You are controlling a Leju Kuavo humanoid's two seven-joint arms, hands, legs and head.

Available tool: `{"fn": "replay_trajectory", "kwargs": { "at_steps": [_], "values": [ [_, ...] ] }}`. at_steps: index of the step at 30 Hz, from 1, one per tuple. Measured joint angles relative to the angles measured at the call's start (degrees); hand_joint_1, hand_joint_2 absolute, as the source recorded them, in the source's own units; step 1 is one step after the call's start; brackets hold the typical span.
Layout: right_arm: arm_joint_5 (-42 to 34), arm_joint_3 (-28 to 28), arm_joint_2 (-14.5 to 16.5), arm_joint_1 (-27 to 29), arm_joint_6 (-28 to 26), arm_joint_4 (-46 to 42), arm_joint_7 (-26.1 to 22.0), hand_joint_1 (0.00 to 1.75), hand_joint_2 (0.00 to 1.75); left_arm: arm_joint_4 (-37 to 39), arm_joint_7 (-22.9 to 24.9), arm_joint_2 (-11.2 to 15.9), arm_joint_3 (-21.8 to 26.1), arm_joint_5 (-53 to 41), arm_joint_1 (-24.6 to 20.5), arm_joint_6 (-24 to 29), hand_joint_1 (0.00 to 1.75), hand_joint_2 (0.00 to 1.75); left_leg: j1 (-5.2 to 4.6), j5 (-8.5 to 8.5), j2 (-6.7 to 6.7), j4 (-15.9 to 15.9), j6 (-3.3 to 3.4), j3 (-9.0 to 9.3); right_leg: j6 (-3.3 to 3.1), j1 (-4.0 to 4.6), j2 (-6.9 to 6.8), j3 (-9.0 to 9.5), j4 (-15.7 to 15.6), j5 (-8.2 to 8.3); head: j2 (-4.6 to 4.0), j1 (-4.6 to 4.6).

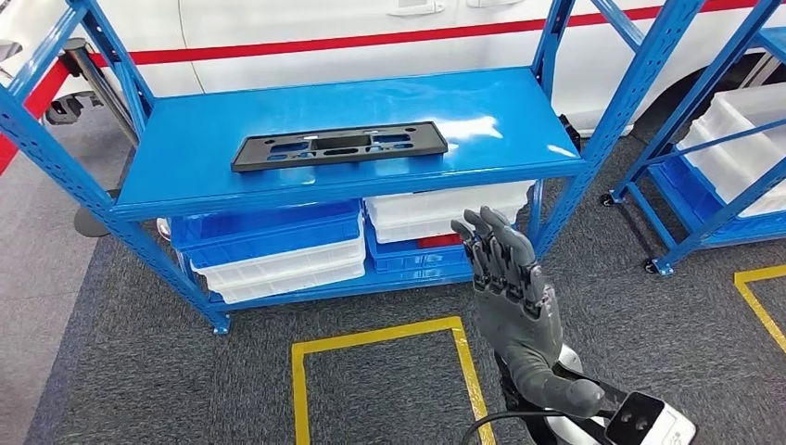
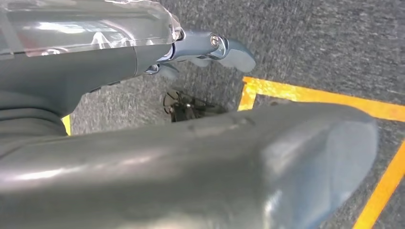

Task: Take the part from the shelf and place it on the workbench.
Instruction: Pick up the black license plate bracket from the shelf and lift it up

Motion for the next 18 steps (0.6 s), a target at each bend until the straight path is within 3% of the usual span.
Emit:
{"fn": "replay_trajectory", "kwargs": {
  "at_steps": [1,3,4,5,6,8,10,15,16,18],
  "values": [
    [0.04,0.21,-0.01,0.04,0.06,0.16,-0.01,0.0,0.0,0.0,-0.1,0.01,0.0,-0.03,0.0,-0.06,0.0,0.0,0.07,-1.31,0.01,2.54,-0.34,-1.17,-0.27,-0.15,-0.07,0.39,-0.22,-0.08,0.0,-0.01],
    [0.15,0.6,-0.01,0.19,0.08,0.53,-0.02,0.0,0.0,0.0,-0.2,-0.02,0.0,-0.11,0.13,-0.17,0.0,0.0,0.29,-4.54,0.01,10.38,-0.91,-5.41,-0.58,-0.1,-0.17,0.88,-0.27,-0.52,0.0,-0.01],
    [0.19,0.74,-0.02,0.32,0.08,0.75,-0.01,0.0,0.0,0.0,-0.21,-0.02,0.0,-0.14,0.24,-0.2,0.0,0.0,0.4,-5.33,0.01,13.6,-1.11,-7.41,-0.61,-0.07,-0.15,1.12,-0.26,-0.77,0.0,-0.01],
    [0.21,0.83,-0.02,0.43,0.08,0.96,-0.01,0.0,0.0,0.0,-0.22,-0.02,0.0,-0.16,0.35,-0.2,0.0,0.0,0.48,-4.95,0.01,14.92,-1.23,-8.54,-0.56,-0.07,-0.1,1.42,-0.26,-1.03,0.0,-0.01],
    [0.21,0.9,-0.03,0.52,0.08,1.13,0.0,0.0,0.0,0.0,-0.22,-0.02,0.01,-0.16,0.44,-0.2,0.0,0.0,0.53,-3.46,0.02,13.92,-1.26,-8.51,-0.48,-0.08,-0.03,1.8,-0.26,-1.31,0.0,-0.01],
    [0.21,0.97,-0.03,0.58,0.08,1.36,-0.01,0.0,0.0,0.0,-0.23,0.01,0.02,-0.15,0.52,-0.21,0.0,0.0,0.57,1.4,0.03,6.15,-1.03,-5.46,-0.17,-0.12,0.04,2.82,-0.26,-2.01,0.0,-0.01],
    [0.21,1.03,-0.03,0.56,0.08,1.47,-0.02,0.0,0.0,0.0,-0.25,0.04,0.01,-0.14,0.5,-0.24,0.0,0.0,0.32,3.97,0.0,-0.29,-0.33,-2.58,0.38,0.05,0.07,3.44,-0.23,-2.69,0.0,-0.01],
    [0.23,1.18,-0.05,0.61,0.1,1.69,-0.02,0.0,0.0,0.0,-0.45,0.02,0.02,-0.14,0.61,-0.59,0.0,0.0,0.3,3.27,-0.16,-2.14,1.97,-1.02,2.18,0.06,0.03,3.24,2.19,-3.11,0.0,0.0],
    [0.26,1.18,-0.06,0.59,0.09,1.73,-0.03,0.0,0.0,0.0,-0.53,0.01,0.02,-0.14,0.61,-0.68,0.0,0.0,0.37,3.13,-0.17,-2.27,2.28,-0.54,2.44,-0.03,-0.01,2.22,4.28,-4.26,0.0,0.01],
    [0.36,1.2,-0.14,0.73,0.08,1.88,-0.04,0.0,0.0,0.0,-0.72,0.02,0.02,-0.15,0.63,-0.78,0.0,0.0,0.36,2.69,-0.15,-2.32,2.58,-0.16,2.79,-0.13,-0.06,-1.96,11.21,-7.37,0.0,0.01]
  ]
}}
